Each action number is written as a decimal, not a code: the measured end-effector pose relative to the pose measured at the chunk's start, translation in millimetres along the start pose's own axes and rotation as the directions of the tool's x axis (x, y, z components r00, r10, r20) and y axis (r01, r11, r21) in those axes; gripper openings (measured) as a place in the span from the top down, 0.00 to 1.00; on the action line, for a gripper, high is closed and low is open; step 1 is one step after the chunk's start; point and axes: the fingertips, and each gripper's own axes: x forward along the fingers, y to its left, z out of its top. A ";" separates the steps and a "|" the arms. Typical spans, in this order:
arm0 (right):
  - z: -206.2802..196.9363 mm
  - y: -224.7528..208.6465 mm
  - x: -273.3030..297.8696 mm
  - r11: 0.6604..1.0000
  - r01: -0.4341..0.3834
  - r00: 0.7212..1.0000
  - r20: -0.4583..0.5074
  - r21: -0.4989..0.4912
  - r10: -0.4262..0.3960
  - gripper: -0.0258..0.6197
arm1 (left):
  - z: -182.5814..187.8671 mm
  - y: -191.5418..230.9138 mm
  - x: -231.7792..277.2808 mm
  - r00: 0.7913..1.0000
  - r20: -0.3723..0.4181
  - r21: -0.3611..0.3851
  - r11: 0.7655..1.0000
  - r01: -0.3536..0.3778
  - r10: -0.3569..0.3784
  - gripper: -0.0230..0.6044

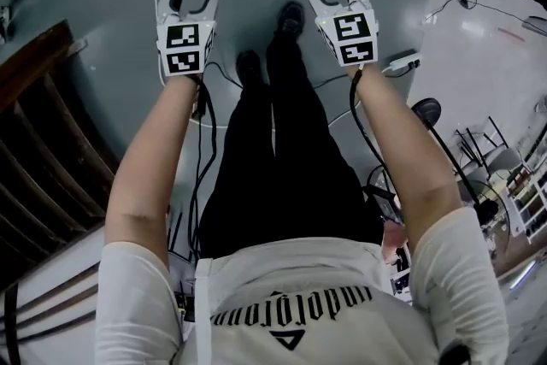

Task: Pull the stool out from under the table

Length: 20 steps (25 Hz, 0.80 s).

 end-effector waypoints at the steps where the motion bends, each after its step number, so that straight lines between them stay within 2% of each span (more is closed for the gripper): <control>1: 15.6 5.3 -12.7 1.000 0.000 1.000 0.013 -0.006 0.000 0.63 | 14.5 2.9 -13.6 1.000 0.017 0.019 1.000 -0.003 0.003 0.55; 4: 69.9 18.6 -53.8 1.000 -0.003 0.998 0.065 -0.023 0.005 0.67 | 65.1 12.5 -58.6 0.997 0.071 0.086 0.996 -0.023 0.016 0.55; 6: 106.0 22.7 -82.7 0.999 -0.010 0.995 0.099 -0.044 0.014 0.69 | 102.1 16.7 -89.8 0.994 0.107 0.096 0.995 -0.029 0.018 0.56; 9: 166.9 20.0 -123.1 0.997 0.012 0.985 0.171 -0.076 0.002 0.74 | 167.3 19.0 -136.4 0.983 0.181 0.117 0.993 -0.020 -0.001 0.61; 12: 204.6 31.4 -168.1 0.995 0.000 0.978 0.208 -0.098 0.020 0.80 | 213.6 10.1 -189.7 0.970 0.242 0.151 0.989 -0.007 -0.030 0.64; 16: 251.6 48.5 -225.7 0.992 -0.020 0.971 0.234 -0.124 0.049 0.89 | 256.3 -1.3 -251.6 0.959 0.276 0.104 0.994 0.040 -0.067 0.72; 20: 298.8 74.3 -279.7 0.986 -0.027 0.959 0.275 -0.167 0.073 0.93 | 285.4 -10.9 -314.6 0.942 0.327 0.070 0.996 0.061 -0.081 0.79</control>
